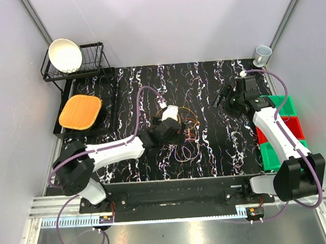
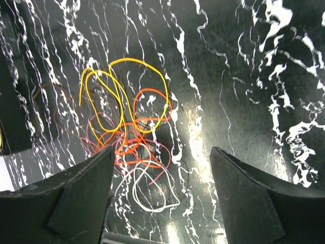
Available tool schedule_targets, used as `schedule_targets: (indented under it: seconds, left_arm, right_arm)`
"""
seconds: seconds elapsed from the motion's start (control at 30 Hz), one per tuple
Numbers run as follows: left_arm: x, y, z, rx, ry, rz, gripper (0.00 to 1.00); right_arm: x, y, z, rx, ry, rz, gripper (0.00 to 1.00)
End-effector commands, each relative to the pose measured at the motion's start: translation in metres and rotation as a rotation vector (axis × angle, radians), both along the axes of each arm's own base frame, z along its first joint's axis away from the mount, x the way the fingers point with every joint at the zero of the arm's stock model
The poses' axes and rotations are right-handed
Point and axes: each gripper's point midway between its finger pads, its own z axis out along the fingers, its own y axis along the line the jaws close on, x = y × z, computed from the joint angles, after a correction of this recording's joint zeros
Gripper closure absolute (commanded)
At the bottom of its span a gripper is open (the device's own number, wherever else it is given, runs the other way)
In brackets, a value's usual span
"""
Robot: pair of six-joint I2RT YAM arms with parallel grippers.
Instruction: Untangle the cables
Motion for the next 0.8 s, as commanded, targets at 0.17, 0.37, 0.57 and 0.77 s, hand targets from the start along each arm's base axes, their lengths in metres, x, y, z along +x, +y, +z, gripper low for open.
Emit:
schedule_targets:
  seconds: [0.17,0.37,0.57,0.77]
  left_arm:
    - [-0.007,-0.044,-0.007,-0.166,0.075,-0.067,0.05]
    - [-0.011,-0.044,-0.025,-0.145,0.109,-0.069,0.05]
    - [-0.002,-0.029,-0.036,-0.085,0.081,0.009,0.02]
    - [0.009,-0.020,-0.033,-0.089,0.012,0.070,0.03]
  right_arm:
    - [-0.009,0.010,-0.008,0.012,0.019,0.070,0.18]
    - [-0.008,0.013,-0.013,0.021,0.033,0.087,0.19]
    - [-0.009,0.015,-0.018,0.027,0.044,0.097,0.18]
    - [-0.011,0.020,-0.021,0.043,0.049,0.119,0.19]
